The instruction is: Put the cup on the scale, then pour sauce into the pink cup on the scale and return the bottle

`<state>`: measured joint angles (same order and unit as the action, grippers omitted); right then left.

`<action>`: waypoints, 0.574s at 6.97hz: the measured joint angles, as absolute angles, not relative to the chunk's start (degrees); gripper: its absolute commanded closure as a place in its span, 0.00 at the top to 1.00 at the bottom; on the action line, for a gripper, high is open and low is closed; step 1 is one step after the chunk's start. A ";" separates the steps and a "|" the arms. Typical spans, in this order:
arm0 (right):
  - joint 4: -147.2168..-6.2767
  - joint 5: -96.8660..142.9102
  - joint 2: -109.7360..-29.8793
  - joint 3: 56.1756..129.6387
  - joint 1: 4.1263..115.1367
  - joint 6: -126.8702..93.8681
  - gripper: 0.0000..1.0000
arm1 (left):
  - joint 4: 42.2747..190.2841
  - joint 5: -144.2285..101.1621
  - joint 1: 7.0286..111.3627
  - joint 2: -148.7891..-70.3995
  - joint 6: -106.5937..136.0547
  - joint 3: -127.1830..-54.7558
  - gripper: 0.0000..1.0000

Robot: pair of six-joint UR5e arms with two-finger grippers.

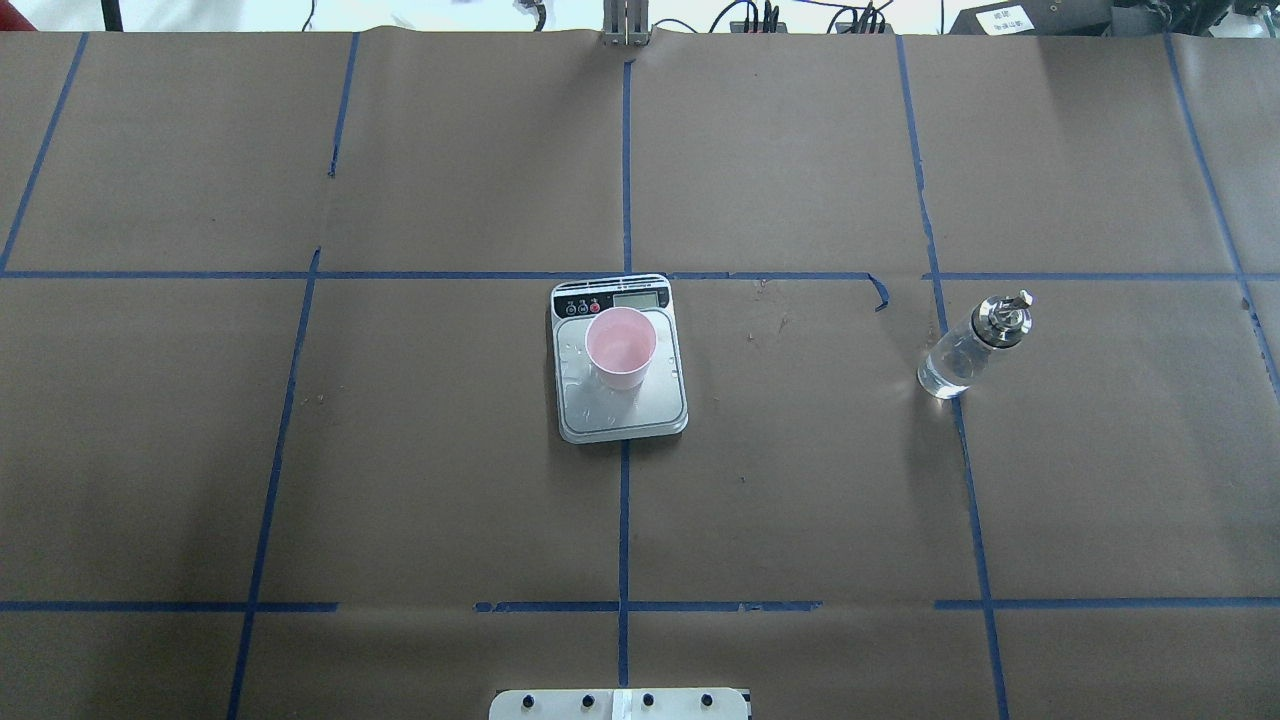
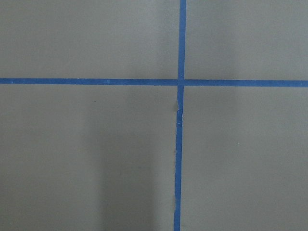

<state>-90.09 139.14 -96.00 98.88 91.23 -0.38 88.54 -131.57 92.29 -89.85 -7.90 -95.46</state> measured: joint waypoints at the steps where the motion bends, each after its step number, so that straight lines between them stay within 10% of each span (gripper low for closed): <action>1: -90.09 139.24 -95.99 98.92 91.23 -0.42 1.00 | 88.86 -131.57 92.29 -89.83 -7.07 -95.41 1.00; 4: -90.09 139.23 -95.98 98.94 91.23 -0.52 1.00 | 89.03 -131.57 92.29 -89.83 -6.69 -95.22 1.00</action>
